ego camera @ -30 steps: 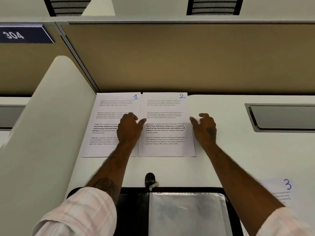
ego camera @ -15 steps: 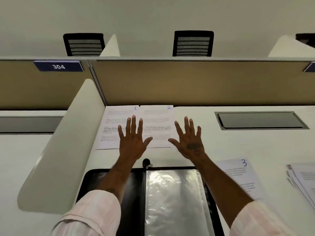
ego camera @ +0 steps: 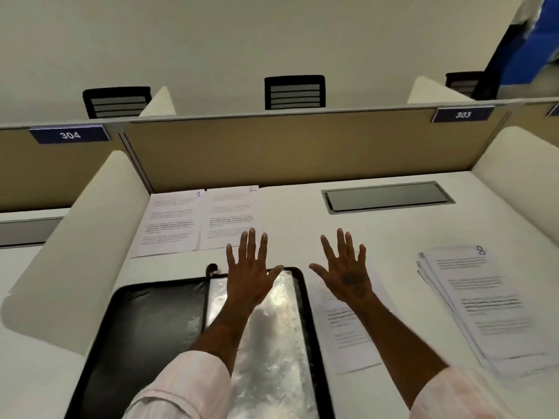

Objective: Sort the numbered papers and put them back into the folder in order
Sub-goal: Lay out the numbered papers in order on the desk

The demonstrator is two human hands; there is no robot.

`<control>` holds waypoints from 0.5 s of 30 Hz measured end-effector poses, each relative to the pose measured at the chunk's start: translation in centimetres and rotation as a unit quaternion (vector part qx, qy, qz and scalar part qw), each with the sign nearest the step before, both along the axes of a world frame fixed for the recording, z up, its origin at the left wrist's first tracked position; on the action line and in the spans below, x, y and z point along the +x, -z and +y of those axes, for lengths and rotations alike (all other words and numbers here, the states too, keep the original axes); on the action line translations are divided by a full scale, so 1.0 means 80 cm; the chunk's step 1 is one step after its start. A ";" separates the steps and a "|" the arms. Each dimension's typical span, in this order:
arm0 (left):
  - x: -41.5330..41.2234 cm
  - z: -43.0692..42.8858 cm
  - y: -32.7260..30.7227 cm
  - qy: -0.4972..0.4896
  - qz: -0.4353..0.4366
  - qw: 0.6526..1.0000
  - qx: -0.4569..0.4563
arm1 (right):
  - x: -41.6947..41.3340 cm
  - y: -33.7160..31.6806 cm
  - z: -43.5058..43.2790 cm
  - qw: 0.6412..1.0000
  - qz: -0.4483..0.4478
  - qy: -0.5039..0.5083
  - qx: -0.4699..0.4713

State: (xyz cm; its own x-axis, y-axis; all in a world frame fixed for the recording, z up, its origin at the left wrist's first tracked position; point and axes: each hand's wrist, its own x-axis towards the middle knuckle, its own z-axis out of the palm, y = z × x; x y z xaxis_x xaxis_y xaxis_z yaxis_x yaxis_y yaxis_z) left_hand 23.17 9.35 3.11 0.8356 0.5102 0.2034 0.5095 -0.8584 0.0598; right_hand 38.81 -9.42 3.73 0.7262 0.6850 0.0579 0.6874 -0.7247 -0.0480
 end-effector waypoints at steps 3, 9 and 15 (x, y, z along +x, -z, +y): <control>0.020 -0.072 0.020 0.003 -0.013 1.000 -0.010 | 0.019 0.013 -0.066 1.000 0.011 0.004 -0.009; 0.054 -0.202 0.059 -0.035 0.028 0.997 -0.064 | 0.051 0.052 -0.180 0.999 0.037 -0.019 -0.018; 0.063 -0.267 0.075 -0.110 0.060 0.983 -0.133 | 0.060 0.083 -0.229 0.995 0.096 -0.022 -0.025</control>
